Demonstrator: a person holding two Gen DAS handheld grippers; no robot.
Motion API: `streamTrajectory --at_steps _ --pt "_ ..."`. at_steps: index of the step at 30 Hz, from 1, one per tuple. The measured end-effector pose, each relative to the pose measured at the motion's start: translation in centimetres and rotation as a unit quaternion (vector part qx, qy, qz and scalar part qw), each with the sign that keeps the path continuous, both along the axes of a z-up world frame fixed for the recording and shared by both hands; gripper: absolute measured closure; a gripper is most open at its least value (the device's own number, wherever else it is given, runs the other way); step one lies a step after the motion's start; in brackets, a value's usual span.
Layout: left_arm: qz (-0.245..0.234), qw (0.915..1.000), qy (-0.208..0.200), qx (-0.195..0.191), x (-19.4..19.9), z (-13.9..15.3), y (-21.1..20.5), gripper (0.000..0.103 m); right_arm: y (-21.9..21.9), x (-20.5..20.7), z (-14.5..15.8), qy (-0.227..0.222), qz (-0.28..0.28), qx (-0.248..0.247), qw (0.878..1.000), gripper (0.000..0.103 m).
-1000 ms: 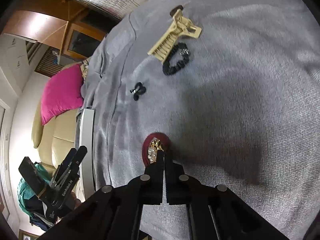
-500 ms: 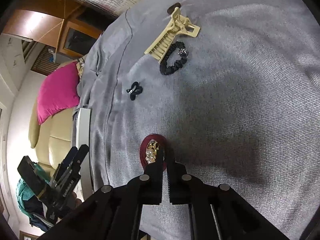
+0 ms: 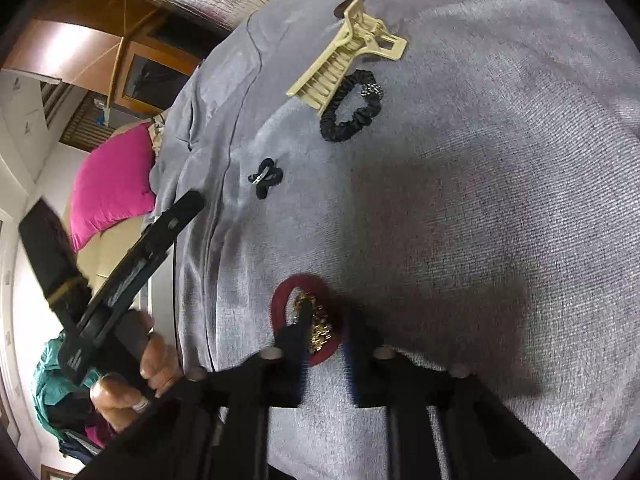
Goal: Organize jewelry
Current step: 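Grasp the red ring with the right tool while the left grasps the black bow, then carry both items to the white tray and open the right tool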
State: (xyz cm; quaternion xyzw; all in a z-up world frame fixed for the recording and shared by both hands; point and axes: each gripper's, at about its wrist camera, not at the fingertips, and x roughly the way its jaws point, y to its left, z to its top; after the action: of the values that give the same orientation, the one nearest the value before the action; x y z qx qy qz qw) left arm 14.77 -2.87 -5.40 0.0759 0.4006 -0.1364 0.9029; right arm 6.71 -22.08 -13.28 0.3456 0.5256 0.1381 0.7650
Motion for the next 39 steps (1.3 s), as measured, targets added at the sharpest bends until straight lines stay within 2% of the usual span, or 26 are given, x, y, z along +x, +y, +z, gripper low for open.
streamTrajectory --at_steps 2,4,6,8,10,12,14,24,29,35,38,39 --pt "-0.012 0.9999 0.009 0.001 1.0 -0.7 -1.3 0.034 -0.1 0.2 0.2 -0.005 0.002 -0.001 1.000 0.098" --pt "-0.018 0.9996 0.022 -0.004 1.7 -1.3 -1.9 0.048 0.0 0.4 0.2 -0.006 0.005 -0.005 1.000 0.098" --pt "-0.023 0.9986 0.045 -0.016 2.6 -2.1 -2.5 0.078 0.0 0.6 0.2 -0.005 0.007 0.000 1.000 0.098" --pt "-0.027 0.9978 0.060 -0.012 3.1 -3.1 -3.0 0.091 0.1 0.7 0.4 -0.008 0.009 -0.002 1.000 0.098" --pt "-0.026 0.9980 0.058 0.008 3.0 -3.7 -3.5 0.094 -0.1 0.7 0.6 -0.012 0.007 0.004 1.000 0.098" --pt "-0.028 0.9981 0.054 0.011 2.8 -3.7 -3.7 0.098 -0.4 0.6 0.9 -0.018 0.005 0.012 1.000 0.098" --pt "-0.023 0.9981 0.055 0.018 2.6 -3.6 -3.6 0.100 -0.7 0.4 1.4 -0.027 0.001 0.018 0.999 0.098" --pt "-0.016 0.9991 0.039 -0.007 0.5 -1.2 -0.4 0.100 -2.0 -0.5 3.6 -0.068 -0.021 0.044 0.997 0.098" --pt "-0.020 0.9995 0.023 -0.008 -0.8 -0.1 0.5 0.100 -2.7 -0.9 4.8 -0.090 -0.043 0.049 0.994 0.098" --pt "-0.015 0.9997 0.017 -0.014 -0.5 -0.1 1.0 0.100 -4.2 -1.5 5.5 -0.105 -0.080 0.052 0.990 0.098" --pt "-0.020 0.9993 0.025 -0.020 0.1 -0.4 0.3 0.099 -4.5 -1.7 5.7 -0.107 -0.083 0.049 0.990 0.098" --pt "-0.024 0.9991 0.029 -0.021 0.4 -0.6 -0.2 0.093 -4.5 -1.7 5.7 -0.106 -0.084 0.048 0.990 0.098"
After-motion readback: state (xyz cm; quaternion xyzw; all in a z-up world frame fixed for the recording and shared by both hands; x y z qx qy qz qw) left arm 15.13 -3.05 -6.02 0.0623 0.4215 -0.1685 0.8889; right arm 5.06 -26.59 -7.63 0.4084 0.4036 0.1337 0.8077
